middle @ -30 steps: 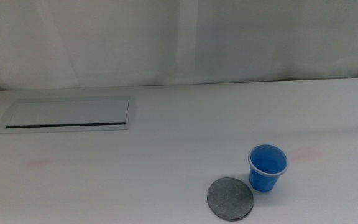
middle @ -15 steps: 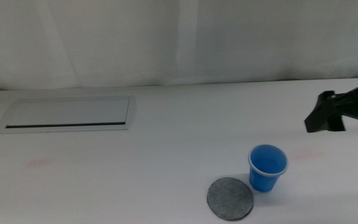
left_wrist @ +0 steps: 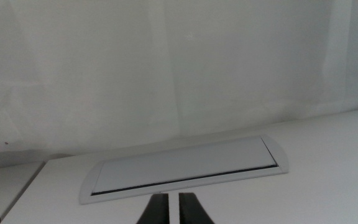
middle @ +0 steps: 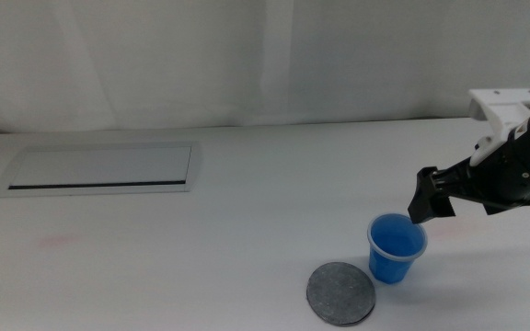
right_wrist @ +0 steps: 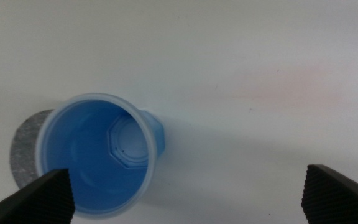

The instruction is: Place an empty cup on a cup mat.

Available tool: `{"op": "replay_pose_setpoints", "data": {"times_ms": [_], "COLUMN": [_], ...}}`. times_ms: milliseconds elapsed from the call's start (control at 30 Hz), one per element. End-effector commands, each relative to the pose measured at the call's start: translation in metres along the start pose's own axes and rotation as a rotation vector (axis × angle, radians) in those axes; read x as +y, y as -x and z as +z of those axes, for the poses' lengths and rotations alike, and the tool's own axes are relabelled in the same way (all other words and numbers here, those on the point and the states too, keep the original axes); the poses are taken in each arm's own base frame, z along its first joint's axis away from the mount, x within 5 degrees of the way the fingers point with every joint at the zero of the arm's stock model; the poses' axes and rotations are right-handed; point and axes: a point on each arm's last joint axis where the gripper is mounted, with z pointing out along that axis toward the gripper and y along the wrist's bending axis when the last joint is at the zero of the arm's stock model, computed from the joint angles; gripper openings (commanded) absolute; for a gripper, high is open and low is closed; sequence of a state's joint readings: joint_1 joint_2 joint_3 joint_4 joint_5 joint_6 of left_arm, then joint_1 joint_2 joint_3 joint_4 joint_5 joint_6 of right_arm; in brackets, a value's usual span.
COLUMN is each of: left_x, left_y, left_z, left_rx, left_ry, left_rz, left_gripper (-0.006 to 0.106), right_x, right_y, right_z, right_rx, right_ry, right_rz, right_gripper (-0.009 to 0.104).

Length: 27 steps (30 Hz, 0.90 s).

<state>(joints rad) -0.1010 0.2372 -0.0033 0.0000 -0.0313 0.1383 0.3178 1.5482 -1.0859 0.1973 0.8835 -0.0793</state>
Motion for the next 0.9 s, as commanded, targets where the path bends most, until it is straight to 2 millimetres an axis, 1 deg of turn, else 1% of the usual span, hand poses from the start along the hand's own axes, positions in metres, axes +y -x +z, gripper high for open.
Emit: {"op": "replay_pose_setpoints", "data": {"times_ms": [0,267,533,667,767,800,867], "left_x": [-0.002,-0.002,-0.002,-0.002,-0.002,-0.002,-0.002], "left_y": [-0.013,-0.013,-0.013,-0.013,-0.013,-0.013,-0.013], "left_z": [0.0,0.0,0.0,0.0,0.0,0.0,0.0], "left_rx": [0.032,0.032,0.032,0.032,0.032,0.032,0.032], "left_ry": [-0.002,-0.002,-0.002,-0.002,-0.002,-0.002,-0.002], "left_rz": [-0.007,-0.007,-0.007,-0.007,-0.007,-0.007,-0.007], "left_gripper": [-0.003,-0.003,-0.003,-0.003,-0.003,-0.003,-0.003], "right_x": [-0.001,-0.003,0.004,0.009,0.009,0.008,0.008], "right_y": [0.004,0.009,0.009,0.007,0.006,0.006,0.006], "right_z": [0.008,0.037,0.069,0.082,0.088,0.09,0.09], "right_rx": [0.006,0.04,0.094,0.122,0.142,0.145,0.143], "right_ry": [-0.01,-0.018,-0.022,-0.022,-0.022,-0.022,-0.022], "right_rz": [-0.006,-0.004,-0.009,-0.025,-0.023,-0.023,-0.023], "right_gripper": [0.103,0.103,0.103,0.101,0.095,0.091,0.08]}}
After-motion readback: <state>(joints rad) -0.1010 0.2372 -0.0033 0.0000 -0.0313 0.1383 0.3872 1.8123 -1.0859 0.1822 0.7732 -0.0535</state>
